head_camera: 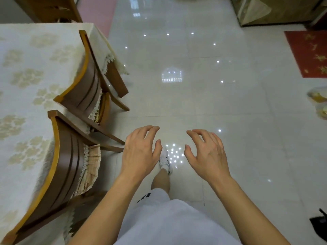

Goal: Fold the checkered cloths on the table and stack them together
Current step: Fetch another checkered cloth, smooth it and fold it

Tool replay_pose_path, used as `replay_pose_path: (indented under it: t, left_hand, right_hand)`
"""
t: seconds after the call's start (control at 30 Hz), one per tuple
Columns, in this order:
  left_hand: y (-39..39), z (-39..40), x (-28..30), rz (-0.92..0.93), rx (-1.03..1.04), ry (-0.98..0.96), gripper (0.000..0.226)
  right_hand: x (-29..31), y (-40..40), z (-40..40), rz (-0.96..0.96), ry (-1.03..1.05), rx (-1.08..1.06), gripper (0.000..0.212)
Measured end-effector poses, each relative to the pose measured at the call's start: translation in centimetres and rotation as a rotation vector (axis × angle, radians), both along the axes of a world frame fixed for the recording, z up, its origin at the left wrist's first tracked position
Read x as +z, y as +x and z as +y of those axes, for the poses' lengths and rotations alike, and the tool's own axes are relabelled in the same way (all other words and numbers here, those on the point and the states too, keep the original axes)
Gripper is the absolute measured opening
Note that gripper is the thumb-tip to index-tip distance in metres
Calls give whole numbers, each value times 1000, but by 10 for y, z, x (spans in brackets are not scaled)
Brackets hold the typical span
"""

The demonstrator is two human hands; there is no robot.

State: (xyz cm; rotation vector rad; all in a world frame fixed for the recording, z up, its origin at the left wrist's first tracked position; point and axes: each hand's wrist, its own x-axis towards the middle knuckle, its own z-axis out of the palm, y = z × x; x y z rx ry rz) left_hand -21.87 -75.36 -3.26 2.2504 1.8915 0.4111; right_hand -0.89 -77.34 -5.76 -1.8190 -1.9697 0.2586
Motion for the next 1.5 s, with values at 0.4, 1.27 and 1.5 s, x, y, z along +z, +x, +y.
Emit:
replay_pose_path:
  t: [0.4,1.27,1.5]
  left_hand:
    - [-47,228,1,-24,61,31,38]
    - [-96,604,9,2,428,-23,36]
    - [-88,718,23,-42,541,5,37]
  right_hand:
    - [12,-44,250,-54,47,95,38]
    - [-2,-114,692,-1,34,480,41]
    - [8,-120,826,13,56,619,41]
